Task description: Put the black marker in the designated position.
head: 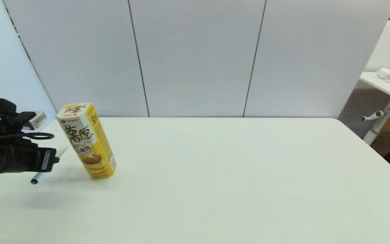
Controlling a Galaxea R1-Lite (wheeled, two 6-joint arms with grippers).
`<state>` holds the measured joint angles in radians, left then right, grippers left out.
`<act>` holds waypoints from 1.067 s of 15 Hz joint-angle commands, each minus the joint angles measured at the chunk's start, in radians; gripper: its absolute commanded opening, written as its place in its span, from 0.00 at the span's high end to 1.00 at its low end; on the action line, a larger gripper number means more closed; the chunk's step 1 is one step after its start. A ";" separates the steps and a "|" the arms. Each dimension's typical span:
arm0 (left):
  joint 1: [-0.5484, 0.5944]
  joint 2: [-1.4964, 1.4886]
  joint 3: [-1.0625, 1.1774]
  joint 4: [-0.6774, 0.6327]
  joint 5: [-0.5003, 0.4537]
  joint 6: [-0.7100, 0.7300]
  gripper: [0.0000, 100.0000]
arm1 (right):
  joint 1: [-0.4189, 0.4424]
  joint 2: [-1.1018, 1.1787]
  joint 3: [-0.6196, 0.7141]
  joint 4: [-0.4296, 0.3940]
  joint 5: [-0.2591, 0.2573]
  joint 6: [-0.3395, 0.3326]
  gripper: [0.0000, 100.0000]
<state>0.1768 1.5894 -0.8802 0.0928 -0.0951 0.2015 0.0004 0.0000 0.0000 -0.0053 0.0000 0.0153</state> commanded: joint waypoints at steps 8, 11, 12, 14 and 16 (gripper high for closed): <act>0.000 0.052 -0.006 0.005 -0.021 -0.025 0.00 | 0.001 0.000 0.000 -0.001 0.000 0.000 0.00; 0.000 0.050 -0.016 0.001 -0.020 -0.027 0.00 | 0.001 0.000 0.000 0.001 0.000 0.000 0.00; 0.000 0.047 -0.016 -0.001 -0.020 -0.027 0.00 | 0.001 0.000 0.000 -0.001 0.000 0.000 0.00; -0.003 0.017 -0.017 -0.019 -0.018 -0.027 0.00 | 0.000 0.000 0.000 -0.001 0.000 0.000 0.00; -0.007 -0.063 -0.079 -0.047 -0.015 -0.027 0.00 | 0.001 0.000 0.000 -0.001 0.000 0.000 0.00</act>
<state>0.1730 1.6083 -0.9062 0.0687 -0.1115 0.1736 0.0009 0.0000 0.0000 -0.0051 0.0000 0.0153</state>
